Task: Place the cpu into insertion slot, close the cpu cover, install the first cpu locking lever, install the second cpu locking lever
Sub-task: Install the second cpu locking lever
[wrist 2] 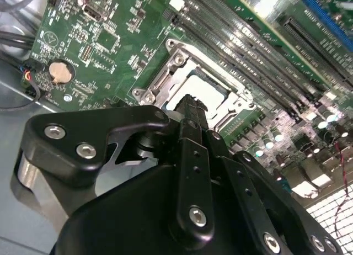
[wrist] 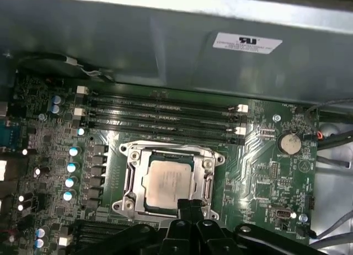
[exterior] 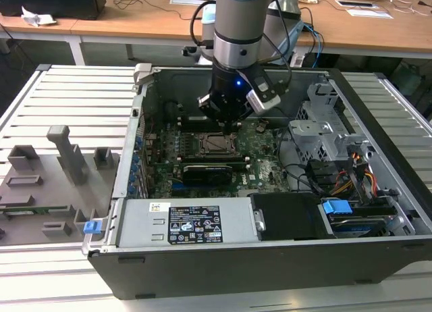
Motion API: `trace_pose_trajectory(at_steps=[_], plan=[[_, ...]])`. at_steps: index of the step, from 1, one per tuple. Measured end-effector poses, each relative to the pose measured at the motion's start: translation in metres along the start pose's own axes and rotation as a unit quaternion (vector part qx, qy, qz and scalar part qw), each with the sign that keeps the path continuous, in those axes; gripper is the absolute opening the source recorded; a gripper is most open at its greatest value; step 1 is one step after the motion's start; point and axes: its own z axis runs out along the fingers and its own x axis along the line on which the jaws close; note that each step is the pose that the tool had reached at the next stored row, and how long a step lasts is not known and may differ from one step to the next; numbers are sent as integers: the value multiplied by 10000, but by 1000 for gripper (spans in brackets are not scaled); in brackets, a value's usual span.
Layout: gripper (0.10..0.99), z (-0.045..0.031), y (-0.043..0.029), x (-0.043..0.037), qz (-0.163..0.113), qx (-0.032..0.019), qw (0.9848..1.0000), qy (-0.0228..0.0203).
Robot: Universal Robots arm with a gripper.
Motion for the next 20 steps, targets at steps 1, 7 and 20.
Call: trace_pose_trajectory(at_steps=[1, 7, 20], plan=[[106, -1, -15, 2, 0, 0, 10000, 0], [106, -24, -32, 6, 0, 1, 10000, -1], [106, -161, -144, 17, 1, 4, 10000, -1]])
